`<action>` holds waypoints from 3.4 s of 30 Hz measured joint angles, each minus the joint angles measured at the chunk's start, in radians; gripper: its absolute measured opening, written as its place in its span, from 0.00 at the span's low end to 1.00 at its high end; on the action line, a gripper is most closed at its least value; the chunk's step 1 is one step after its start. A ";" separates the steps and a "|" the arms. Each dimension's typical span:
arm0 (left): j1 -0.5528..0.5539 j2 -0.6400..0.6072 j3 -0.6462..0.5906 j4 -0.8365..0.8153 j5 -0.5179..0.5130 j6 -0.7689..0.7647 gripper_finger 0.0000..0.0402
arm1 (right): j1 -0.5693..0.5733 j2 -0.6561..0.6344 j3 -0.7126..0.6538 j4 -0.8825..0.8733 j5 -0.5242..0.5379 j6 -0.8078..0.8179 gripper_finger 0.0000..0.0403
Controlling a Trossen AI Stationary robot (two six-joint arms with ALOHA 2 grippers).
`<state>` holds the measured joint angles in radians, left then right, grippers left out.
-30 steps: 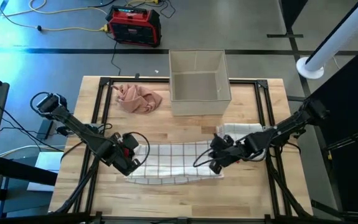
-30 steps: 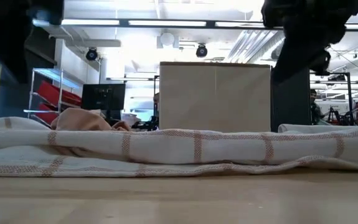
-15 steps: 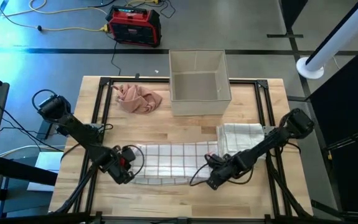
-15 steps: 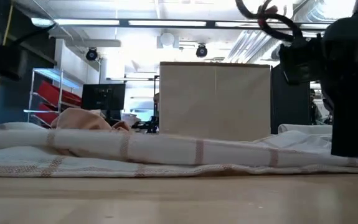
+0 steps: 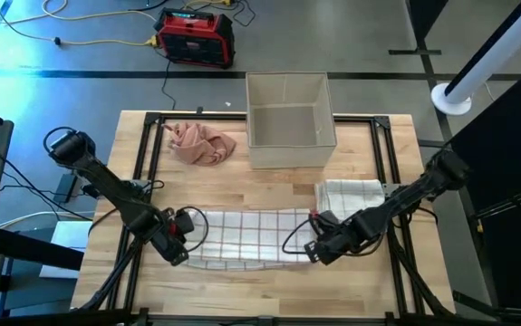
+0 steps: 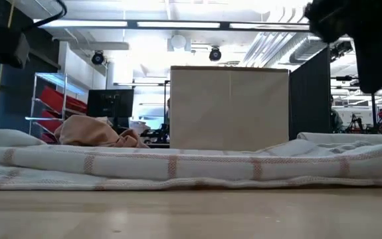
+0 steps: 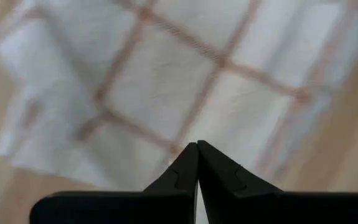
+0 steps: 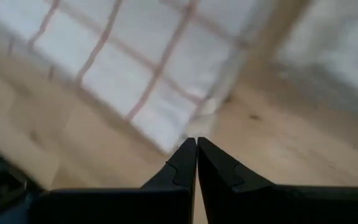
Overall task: Fold towel
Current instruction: Fold the white squared towel, then move the folded white squared towel beside the folded white striped towel
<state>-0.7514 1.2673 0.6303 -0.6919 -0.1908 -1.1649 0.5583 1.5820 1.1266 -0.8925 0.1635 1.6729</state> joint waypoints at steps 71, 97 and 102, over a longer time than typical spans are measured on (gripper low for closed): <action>0.190 0.223 -0.125 0.436 -0.245 0.226 0.00 | -0.348 0.412 0.056 1.160 -0.203 -0.365 0.02; 0.203 0.035 -0.064 0.223 -0.234 0.153 0.00 | -0.392 0.331 0.056 1.213 -0.499 -0.386 0.41; 0.246 -0.019 -0.069 0.464 -0.309 0.289 0.00 | -0.344 0.207 0.056 0.892 -0.313 -0.591 0.14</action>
<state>-0.5054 1.2486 0.5611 -0.2280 -0.5003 -0.8760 0.2147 1.7891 1.1828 -0.0002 -0.1496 1.0814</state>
